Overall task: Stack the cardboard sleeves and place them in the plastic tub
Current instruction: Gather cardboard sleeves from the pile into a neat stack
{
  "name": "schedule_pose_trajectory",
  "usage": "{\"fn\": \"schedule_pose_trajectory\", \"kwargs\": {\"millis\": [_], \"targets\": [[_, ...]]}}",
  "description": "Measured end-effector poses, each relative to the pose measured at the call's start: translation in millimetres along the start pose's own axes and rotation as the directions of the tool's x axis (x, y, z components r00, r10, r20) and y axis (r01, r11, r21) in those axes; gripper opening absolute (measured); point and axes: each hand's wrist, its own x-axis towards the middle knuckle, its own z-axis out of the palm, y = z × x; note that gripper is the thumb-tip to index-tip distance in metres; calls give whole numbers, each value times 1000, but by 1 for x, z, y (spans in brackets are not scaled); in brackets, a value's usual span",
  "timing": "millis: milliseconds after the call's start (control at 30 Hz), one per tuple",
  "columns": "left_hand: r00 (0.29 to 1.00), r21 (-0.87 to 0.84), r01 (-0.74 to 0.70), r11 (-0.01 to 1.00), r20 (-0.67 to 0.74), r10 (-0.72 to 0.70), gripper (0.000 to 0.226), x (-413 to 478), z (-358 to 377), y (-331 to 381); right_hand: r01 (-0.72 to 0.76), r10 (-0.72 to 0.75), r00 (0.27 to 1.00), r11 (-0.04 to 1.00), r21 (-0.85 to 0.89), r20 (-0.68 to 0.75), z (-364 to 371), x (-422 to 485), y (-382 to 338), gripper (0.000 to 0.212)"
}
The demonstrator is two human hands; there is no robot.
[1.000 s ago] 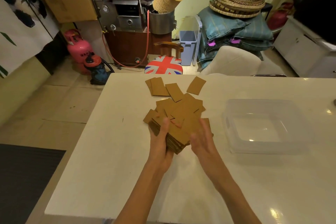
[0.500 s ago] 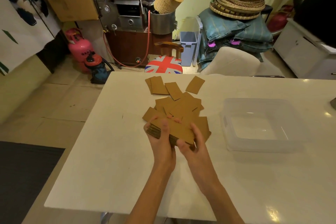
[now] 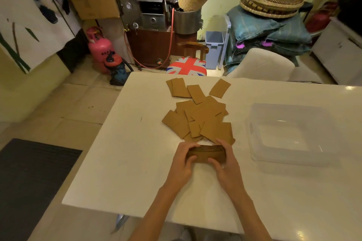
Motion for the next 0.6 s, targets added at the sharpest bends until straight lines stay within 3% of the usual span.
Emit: {"fn": "schedule_pose_trajectory", "kwargs": {"millis": [100,200,267,333,500,600], "targets": [[997,-87,16,996,-76,-22,17,-8,19,7,-145,157,986,969,202,-49,16,-7,-2,46],[944,-198,130,972,-275,-182,13,-12,39,24,-162,259,920,934,318,-294,34,-9,-17,18],[900,-227,184,956,-352,-257,9,-10,43,28,-175,312,874,917,358,-372,40,-5,-18,19],[884,-228,219,949,-366,-292,19,-6,42,27,-187,325,862,917,352,-389,40,-2,-16,23],[912,50,181,982,-381,-149,30,-14,34,13,-157,300,858,926,343,-416,43,-7,-12,15],[894,-156,138,978,-406,-191,29,-18,36,19,-163,322,831,920,356,-453,50,-10,-11,17]]}}
